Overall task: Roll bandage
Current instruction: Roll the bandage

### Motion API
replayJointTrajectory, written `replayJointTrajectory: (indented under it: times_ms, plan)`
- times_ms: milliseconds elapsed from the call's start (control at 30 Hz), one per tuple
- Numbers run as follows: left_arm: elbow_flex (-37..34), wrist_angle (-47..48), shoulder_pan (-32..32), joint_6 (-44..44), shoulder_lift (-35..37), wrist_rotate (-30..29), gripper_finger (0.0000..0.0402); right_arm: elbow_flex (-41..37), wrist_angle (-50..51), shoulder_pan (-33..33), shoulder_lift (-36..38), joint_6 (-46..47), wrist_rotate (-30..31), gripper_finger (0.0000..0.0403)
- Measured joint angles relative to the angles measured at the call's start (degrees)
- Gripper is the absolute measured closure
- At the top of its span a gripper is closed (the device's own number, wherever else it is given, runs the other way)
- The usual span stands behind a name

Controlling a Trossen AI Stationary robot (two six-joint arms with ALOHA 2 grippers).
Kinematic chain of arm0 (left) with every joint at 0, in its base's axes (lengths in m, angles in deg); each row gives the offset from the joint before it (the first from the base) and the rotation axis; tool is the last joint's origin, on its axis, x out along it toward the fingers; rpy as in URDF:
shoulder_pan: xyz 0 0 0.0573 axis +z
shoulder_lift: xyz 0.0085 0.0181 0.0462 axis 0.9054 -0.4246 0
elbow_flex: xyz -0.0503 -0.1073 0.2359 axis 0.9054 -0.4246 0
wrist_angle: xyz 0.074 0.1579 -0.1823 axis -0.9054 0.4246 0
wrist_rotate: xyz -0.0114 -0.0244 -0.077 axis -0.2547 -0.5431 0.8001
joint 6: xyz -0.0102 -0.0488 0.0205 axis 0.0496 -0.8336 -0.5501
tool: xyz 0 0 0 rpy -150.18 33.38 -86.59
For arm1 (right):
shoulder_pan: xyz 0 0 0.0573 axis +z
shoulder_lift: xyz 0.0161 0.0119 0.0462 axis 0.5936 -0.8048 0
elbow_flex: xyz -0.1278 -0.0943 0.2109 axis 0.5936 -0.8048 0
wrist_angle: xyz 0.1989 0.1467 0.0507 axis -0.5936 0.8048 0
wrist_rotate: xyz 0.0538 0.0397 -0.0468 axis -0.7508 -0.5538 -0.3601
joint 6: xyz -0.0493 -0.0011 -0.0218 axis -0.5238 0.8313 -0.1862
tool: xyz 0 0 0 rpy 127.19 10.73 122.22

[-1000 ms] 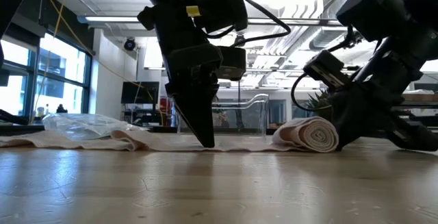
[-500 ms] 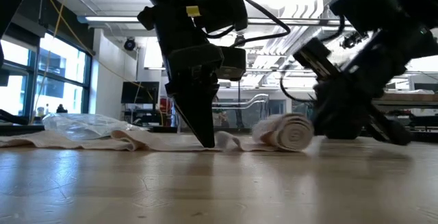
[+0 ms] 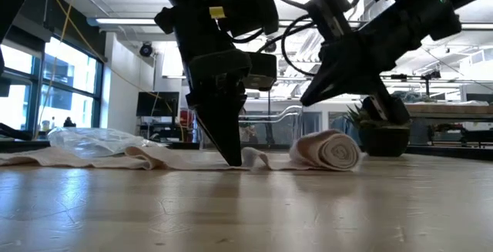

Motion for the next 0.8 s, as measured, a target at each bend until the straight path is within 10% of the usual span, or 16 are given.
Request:
replayJointTrajectory:
  times_ms: [467, 800]
  plan:
    - [2.93, 7.69, -0.03, 2.07, -0.13, 0.17, 0.0402, -0.28, 29.42, -0.75, 12.89, -1.48, 3.63, 0.0403]
    - [2.95, 8.5, 0.02, 1.4, -0.07, -0.37, 0.0402, -0.28, 21.76, -0.79, 11.67, -4.16, 0.56, 0.0403]
